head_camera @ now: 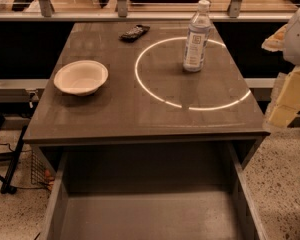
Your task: Place blue plastic bottle into top drawer
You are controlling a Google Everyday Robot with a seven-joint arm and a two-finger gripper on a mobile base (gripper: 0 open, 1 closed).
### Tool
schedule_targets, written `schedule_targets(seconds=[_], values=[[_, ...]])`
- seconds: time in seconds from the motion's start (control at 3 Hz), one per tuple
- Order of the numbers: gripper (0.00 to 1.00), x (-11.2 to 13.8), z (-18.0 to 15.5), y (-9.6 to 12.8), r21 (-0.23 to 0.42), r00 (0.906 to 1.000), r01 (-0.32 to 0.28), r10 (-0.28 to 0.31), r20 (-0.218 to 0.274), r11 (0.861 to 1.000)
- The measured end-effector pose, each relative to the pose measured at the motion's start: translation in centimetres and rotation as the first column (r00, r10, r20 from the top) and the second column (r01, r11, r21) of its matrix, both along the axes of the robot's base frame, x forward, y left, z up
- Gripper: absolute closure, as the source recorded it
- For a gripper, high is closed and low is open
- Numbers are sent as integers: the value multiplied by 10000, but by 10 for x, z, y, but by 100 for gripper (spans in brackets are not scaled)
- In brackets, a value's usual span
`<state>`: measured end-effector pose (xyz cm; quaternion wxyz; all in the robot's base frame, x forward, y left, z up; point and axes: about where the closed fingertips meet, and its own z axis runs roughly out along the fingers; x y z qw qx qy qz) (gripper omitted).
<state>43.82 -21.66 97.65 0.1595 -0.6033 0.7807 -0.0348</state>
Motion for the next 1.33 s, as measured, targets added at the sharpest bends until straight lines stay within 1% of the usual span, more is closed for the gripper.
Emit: schedule_targets(seconds=[0.33, 0.67, 1.0, 1.33], values=[[0, 0, 0, 0, 0, 10000, 0, 0, 2, 10000], [0, 14, -1, 7, 342, 9997, -120, 113, 203, 9993], [0, 82, -4, 20, 1447, 9957, -118, -17, 927, 9894], [0, 133, -5, 28, 2225, 9889, 88, -415, 1428, 9749]])
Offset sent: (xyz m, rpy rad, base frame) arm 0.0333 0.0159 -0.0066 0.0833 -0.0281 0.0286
